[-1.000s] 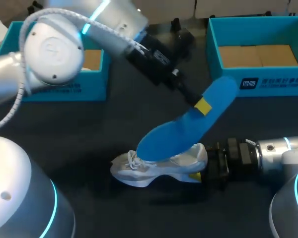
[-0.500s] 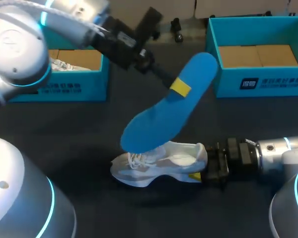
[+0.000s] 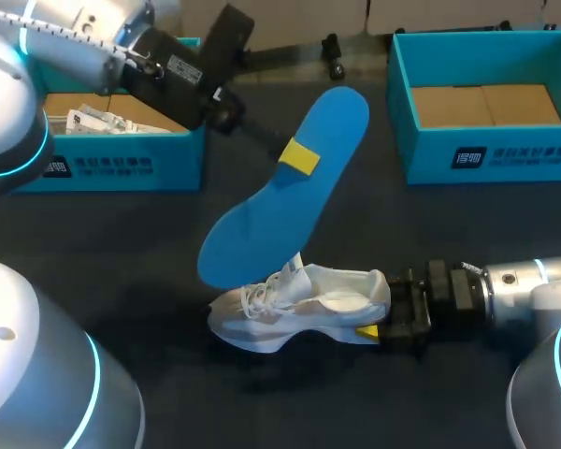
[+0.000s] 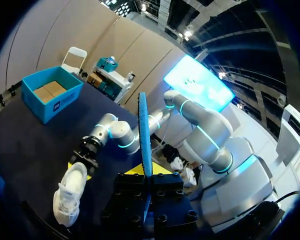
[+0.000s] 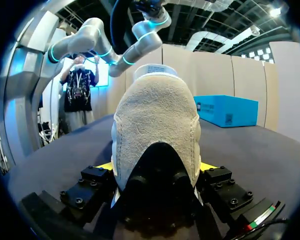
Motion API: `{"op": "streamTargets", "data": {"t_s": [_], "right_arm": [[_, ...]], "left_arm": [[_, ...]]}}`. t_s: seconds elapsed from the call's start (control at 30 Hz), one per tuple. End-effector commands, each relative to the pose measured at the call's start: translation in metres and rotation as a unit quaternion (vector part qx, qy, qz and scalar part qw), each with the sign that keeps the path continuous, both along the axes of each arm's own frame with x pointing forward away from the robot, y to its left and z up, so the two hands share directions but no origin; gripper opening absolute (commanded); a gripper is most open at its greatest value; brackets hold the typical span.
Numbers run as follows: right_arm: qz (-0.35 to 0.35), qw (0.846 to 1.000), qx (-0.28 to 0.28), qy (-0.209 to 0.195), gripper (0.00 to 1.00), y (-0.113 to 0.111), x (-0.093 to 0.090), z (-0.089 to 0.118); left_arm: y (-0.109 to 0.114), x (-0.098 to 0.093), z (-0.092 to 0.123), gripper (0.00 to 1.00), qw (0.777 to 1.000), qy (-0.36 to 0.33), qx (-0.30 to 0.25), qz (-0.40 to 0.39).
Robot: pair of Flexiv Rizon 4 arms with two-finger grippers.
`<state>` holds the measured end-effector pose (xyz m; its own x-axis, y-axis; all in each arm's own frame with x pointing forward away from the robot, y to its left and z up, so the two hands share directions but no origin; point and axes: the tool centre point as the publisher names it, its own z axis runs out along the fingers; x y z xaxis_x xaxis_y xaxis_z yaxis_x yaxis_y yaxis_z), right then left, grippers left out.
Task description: Take the shoe out of the shoebox, open the shoe tongue, remove and reinsert the insole, then place the shoe into the shoebox
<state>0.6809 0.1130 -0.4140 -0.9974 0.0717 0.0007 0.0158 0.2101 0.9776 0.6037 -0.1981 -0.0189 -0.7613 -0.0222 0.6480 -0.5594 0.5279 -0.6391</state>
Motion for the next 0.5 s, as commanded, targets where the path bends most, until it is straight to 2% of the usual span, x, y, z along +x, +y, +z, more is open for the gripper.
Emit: {"op": "streamTargets", "data": {"t_s": [0.03,0.27,0.5], "right_arm": [[0.000,1.000,-0.003,0.000,0.00,0.001,-0.001,0.002],[0.000,1.000,-0.003,0.000,0.00,0.001,-0.001,0.002],[0.000,1.000,-0.003,0.000,0.00,0.001,-0.001,0.002]], "left_arm": [[0.000,-0.001,-0.001,0.00,1.000,0.000,-0.001,0.001],[0.000,-0.001,-0.001,0.00,1.000,0.000,-0.001,0.001],[0.012,-0.005,0.047,0.00,0.996,-0.039,-0.078,0.016]]}}
